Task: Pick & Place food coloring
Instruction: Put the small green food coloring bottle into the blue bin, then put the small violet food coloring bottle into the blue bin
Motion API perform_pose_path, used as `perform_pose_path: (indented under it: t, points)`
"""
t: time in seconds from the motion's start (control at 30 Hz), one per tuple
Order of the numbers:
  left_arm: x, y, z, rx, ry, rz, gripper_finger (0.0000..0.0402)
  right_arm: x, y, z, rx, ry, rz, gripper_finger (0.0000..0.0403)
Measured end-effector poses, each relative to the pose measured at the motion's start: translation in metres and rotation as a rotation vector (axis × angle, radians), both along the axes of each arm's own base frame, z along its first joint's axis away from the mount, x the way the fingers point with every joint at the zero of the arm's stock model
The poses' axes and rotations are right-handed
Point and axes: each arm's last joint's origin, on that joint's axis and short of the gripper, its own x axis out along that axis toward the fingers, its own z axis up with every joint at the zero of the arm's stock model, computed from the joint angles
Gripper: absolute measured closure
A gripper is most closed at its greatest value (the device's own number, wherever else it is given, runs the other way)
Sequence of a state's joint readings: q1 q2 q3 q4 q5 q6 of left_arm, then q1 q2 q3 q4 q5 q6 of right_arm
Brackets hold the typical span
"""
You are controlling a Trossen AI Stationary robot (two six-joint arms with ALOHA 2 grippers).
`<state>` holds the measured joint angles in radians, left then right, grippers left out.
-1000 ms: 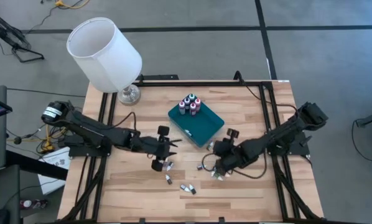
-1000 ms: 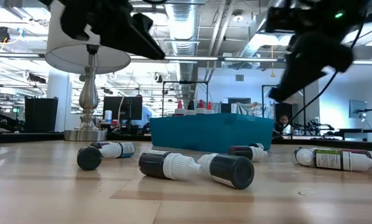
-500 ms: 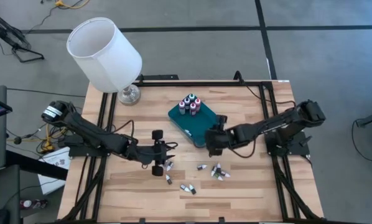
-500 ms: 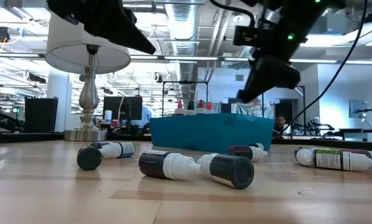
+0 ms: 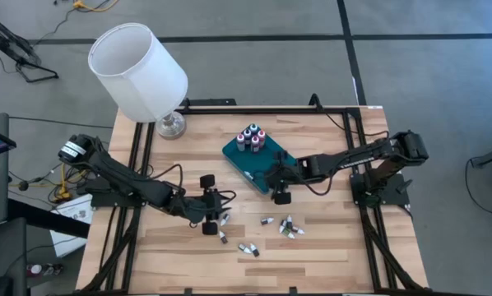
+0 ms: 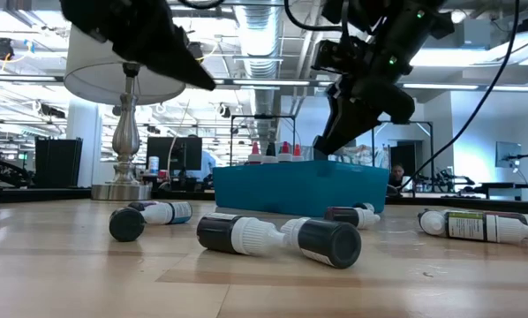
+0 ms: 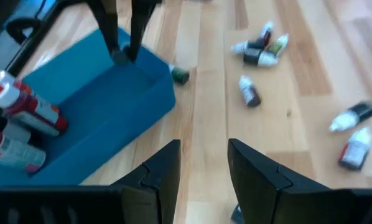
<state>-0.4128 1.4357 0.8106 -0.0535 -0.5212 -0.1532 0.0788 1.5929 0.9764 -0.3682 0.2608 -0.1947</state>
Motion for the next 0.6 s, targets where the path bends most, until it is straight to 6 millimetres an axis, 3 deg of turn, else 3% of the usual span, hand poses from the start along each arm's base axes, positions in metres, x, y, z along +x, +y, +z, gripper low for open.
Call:
perform_pose_path:
  t: [0.6]
  points:
    - [-0.0001, -0.0007, -0.0025, 0.027, 0.013, -0.001, 0.0274, 0.0071, 0.0003, 0.0045, 0.11, -0.088, 0.019, 0.0301]
